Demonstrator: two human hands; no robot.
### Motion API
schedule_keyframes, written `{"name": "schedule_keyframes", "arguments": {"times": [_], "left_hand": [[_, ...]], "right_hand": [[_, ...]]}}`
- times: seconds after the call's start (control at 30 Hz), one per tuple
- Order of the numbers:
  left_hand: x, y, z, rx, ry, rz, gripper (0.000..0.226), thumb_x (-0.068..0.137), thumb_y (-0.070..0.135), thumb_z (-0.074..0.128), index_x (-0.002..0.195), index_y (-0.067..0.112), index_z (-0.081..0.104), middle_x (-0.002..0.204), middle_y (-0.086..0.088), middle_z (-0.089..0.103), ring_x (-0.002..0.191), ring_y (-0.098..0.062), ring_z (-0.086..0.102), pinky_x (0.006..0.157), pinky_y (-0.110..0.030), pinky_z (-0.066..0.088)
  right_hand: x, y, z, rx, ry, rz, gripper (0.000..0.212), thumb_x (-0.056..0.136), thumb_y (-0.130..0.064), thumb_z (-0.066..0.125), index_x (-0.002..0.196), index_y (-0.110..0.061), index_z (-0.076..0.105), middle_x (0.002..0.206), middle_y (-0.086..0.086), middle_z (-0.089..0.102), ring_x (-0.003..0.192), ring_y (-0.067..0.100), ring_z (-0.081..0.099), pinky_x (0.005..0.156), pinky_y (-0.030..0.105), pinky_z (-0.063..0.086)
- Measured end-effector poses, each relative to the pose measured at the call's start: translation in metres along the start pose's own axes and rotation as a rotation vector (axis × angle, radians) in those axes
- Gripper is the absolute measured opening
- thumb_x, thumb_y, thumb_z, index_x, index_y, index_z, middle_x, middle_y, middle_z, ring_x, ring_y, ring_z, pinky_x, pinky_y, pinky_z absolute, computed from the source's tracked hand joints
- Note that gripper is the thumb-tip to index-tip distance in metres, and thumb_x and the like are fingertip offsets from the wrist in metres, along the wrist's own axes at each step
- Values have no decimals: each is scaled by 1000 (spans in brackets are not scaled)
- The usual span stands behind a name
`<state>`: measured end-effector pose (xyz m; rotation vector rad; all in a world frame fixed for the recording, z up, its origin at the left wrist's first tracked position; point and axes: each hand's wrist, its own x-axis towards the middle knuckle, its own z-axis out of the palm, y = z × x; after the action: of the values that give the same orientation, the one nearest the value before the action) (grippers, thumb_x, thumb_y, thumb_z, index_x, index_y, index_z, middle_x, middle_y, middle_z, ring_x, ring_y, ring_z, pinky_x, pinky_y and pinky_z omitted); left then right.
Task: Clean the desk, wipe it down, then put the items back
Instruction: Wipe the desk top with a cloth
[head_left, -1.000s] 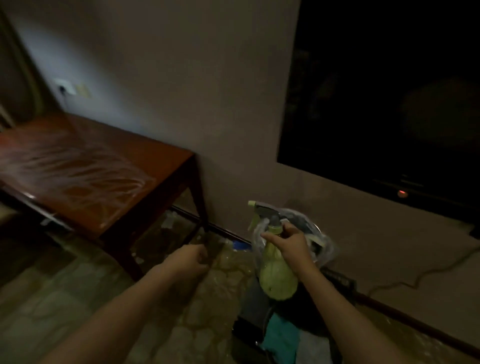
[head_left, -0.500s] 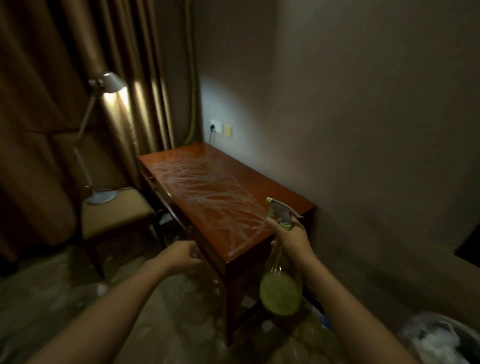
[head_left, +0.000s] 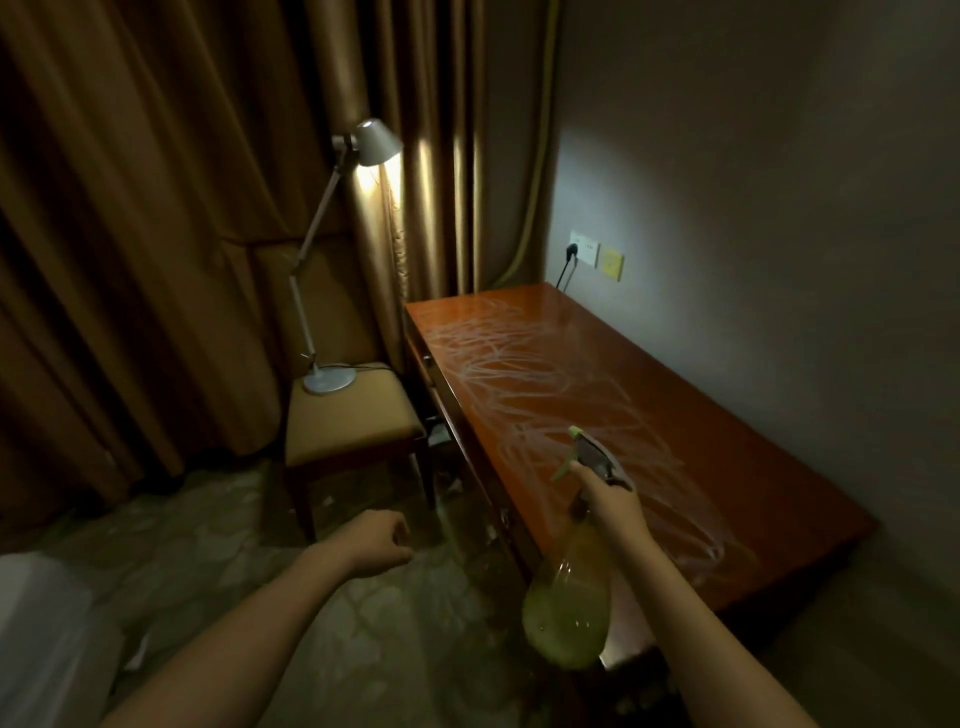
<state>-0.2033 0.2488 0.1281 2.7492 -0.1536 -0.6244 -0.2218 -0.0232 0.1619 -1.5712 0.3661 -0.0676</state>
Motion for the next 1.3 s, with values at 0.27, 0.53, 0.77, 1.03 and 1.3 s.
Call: {"name": "schedule_keyframes", "arguments": {"times": [0.27,0.53,0.77,1.03,1.3], "left_hand": [[158,12,-77,12,-16,23,30,87,31,59,111,13,60,112,-5,62,102,-18,58,82,-28,46],[286,-30,-159,-56,26,28,28,89,26,59,112,10,59,114,-7,61,103,-20,58,86,-29,45],[417,-90,-249,-18,87,108,24,86,25,59,107,16,60,92,3,55,86,-12,52,80,-26,43],[552,-118,-322,4,42,194,10,83,24,64,82,21,53,89,1,60,85,-16,59,74,-29,46],[676,-88,-326,165,-122,212,34,89,34,58,116,13,59,115,-6,63,103,-19,58,84,-27,45]], "right_hand": [[163,-40,57,74,-40,71,22,91,-10,60,112,-8,58,78,7,57,69,21,55,67,35,49],[288,-69,133,26,-2,72,15,88,3,56,101,-4,59,72,5,47,67,19,43,59,28,34],[401,-87,211,-133,47,-13,30,90,5,48,105,-18,59,74,1,51,61,13,42,51,20,35],[509,-113,233,-267,173,31,16,91,0,47,83,-10,57,63,2,41,58,15,35,57,30,26],[647,-98,220,-148,288,138,29,86,9,54,109,-2,66,89,4,65,78,18,60,71,34,50]]}}
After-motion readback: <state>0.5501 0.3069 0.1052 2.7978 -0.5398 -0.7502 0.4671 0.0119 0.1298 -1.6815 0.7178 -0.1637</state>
